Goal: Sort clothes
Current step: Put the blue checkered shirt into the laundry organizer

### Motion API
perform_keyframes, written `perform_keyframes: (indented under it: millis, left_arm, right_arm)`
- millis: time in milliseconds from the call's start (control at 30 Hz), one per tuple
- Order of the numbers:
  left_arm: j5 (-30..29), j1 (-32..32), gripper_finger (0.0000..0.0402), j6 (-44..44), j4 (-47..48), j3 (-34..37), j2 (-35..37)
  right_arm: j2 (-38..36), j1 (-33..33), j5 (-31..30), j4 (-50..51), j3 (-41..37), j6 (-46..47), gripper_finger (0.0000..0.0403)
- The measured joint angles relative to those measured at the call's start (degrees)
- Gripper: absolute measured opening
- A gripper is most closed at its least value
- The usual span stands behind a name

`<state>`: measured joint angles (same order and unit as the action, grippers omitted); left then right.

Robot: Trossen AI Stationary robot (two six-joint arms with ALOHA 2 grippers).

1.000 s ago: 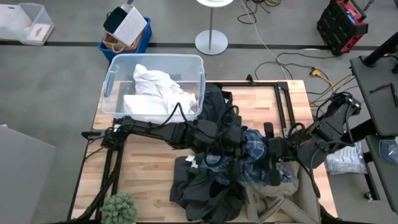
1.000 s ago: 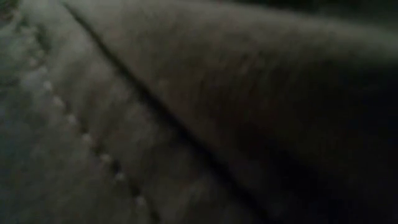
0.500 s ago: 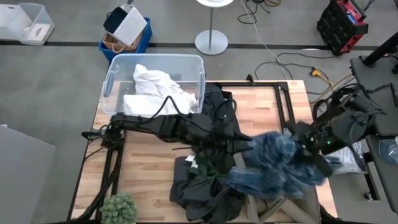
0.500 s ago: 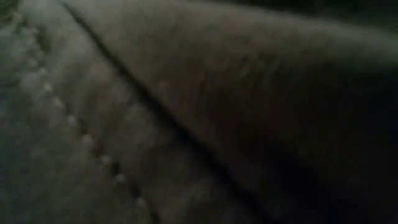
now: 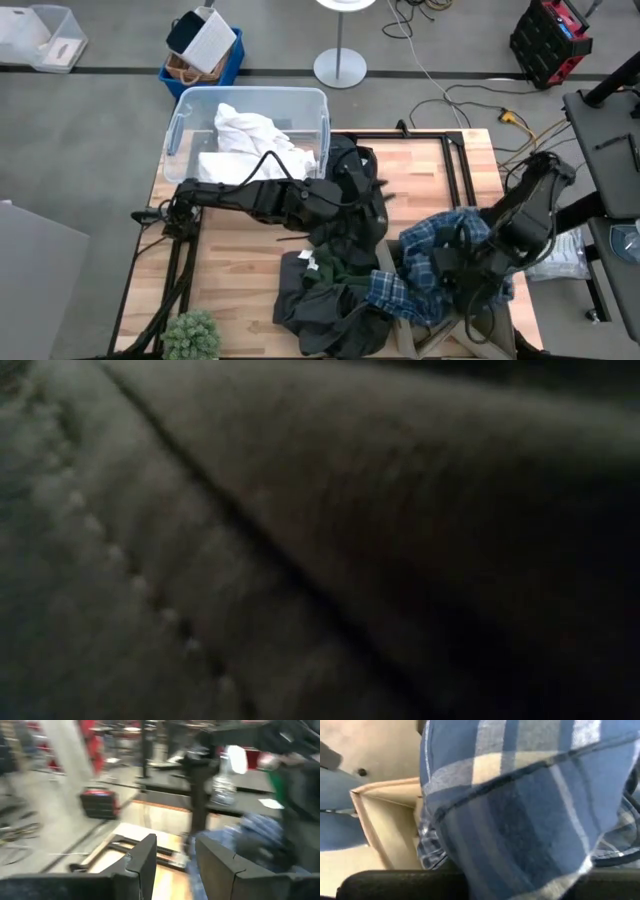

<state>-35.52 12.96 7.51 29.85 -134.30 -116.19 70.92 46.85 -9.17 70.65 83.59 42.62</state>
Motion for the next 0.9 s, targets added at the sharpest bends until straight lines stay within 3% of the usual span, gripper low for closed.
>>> perform_keyframes:
  millis: [133, 400, 633, 900]
  left_arm:
    - [-6.2, 0.0, 0.0116, -0.1, 0.2, -0.6, 0.1]
    - [-5.9, 0.0, 0.0116, -1.0, 0.6, -0.7, 1.2]
    - [-5.9, 0.0, 0.0116, -1.1, 2.8, -0.7, 1.5]
    - [-5.5, 0.1, 0.0116, -1.0, 4.9, -0.7, 1.5]
  right_arm:
    - [-0.7, 0.0, -0.1, -9.2, -9.6, 0.5, 0.0040]
    - [-0.9, -0.1, -1.7, -18.9, -26.6, 4.8, 0.0040]
    - [3.7, -0.8, 8.6, -35.9, -40.7, 7.3, 0.0040]
    - [12.9, -1.6, 12.2, -51.9, -48.3, 7.0, 0.0040]
